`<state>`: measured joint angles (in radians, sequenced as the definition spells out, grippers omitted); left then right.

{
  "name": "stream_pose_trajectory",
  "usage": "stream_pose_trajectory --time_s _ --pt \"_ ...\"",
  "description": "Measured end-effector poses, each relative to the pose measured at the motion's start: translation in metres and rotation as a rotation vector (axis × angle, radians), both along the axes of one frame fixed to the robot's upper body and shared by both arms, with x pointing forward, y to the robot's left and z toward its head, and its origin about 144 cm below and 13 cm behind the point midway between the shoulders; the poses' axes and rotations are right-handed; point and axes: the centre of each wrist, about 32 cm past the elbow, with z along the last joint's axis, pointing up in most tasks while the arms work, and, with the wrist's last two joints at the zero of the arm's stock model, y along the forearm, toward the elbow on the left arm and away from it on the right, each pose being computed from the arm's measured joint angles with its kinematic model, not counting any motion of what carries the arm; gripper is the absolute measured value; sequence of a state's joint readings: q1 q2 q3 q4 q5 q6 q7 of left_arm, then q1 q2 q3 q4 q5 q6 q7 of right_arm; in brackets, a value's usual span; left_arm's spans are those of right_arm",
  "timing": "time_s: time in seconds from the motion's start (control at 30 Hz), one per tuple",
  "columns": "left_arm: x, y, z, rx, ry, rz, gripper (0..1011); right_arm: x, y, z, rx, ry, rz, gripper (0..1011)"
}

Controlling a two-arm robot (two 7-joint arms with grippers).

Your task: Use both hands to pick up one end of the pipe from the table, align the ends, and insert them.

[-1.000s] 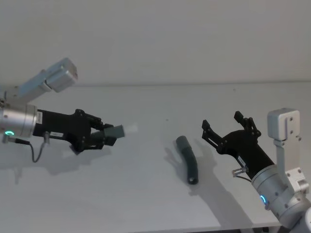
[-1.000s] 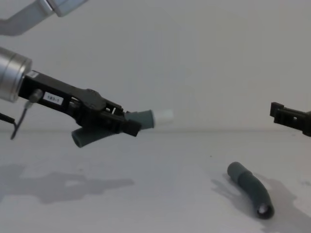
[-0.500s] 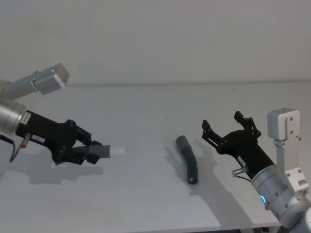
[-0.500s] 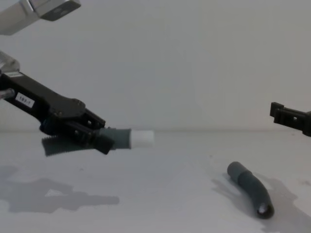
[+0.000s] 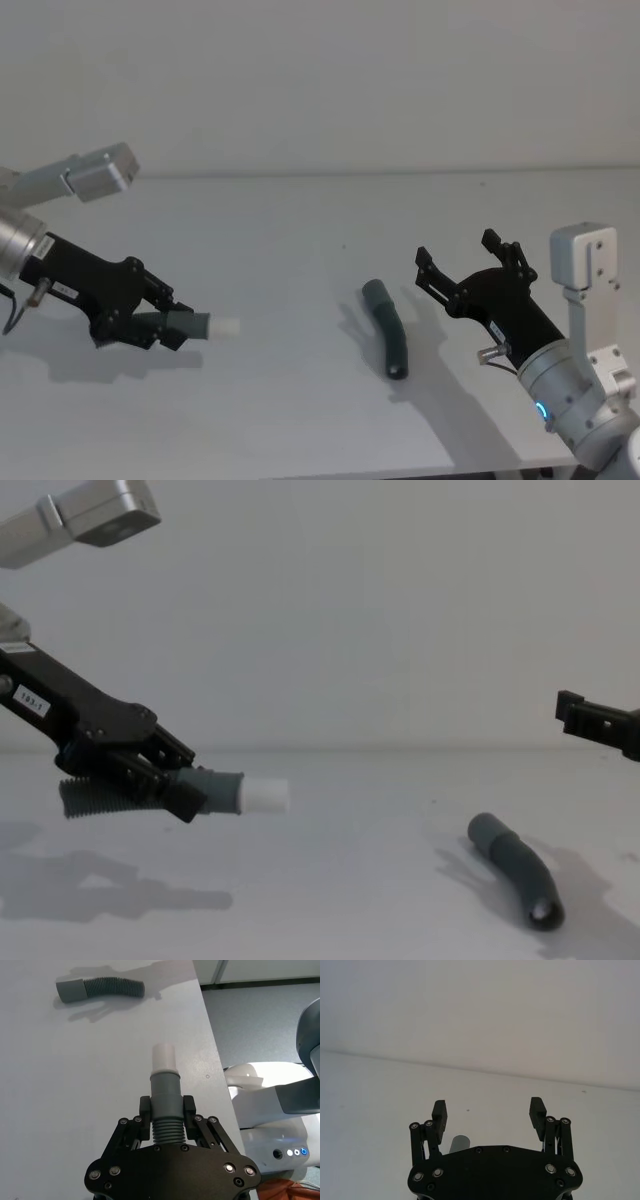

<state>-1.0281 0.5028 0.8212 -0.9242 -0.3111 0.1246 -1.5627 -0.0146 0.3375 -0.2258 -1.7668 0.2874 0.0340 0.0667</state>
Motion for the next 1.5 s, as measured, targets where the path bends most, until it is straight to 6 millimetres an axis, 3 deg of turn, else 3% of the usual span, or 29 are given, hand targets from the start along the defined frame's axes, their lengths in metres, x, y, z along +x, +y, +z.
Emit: stream_pose_trajectory --time_s 0.8,1.5 --pt "0.006 -0.004 -0.015 -0.029 -0.01 0.013 351 -0.001 0.0 0.003 -0.003 0.029 0.025 1004" --pt "0.007 -0.005 -0.018 -0.037 -0.012 0.014 351 0.001 0.012 0.015 -0.095 0.29 0.114 1004"
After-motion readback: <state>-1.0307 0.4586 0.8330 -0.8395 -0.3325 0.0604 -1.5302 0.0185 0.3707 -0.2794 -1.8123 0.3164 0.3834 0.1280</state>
